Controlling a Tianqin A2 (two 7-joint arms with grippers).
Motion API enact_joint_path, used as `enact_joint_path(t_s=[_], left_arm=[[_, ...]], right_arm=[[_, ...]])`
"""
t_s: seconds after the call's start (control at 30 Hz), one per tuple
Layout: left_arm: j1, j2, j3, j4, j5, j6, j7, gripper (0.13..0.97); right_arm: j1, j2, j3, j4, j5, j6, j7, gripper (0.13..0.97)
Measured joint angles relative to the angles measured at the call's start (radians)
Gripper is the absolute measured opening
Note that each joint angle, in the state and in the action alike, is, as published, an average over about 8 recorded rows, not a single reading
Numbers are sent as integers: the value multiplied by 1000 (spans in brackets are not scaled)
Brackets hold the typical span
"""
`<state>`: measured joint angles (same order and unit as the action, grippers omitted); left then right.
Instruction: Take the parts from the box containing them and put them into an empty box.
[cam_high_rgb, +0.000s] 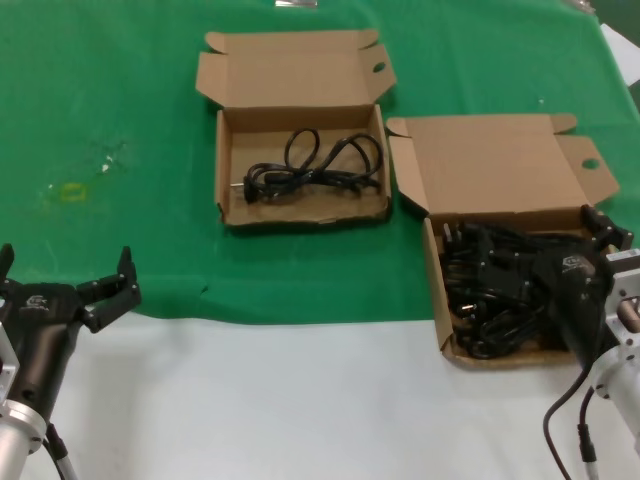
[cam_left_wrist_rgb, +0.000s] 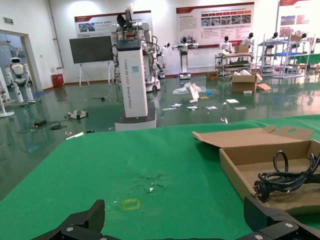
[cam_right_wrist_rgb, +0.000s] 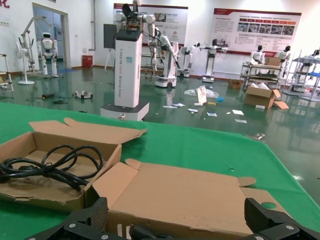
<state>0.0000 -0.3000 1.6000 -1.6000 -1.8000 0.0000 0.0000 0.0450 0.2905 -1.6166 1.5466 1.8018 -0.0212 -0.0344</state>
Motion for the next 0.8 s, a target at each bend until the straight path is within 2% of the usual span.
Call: enact_joint_path(t_s=[0.8], left_arm=[[0, 0, 0, 0, 0, 0, 0, 966]], right_arm=[[0, 0, 0, 0, 0, 0, 0, 966]])
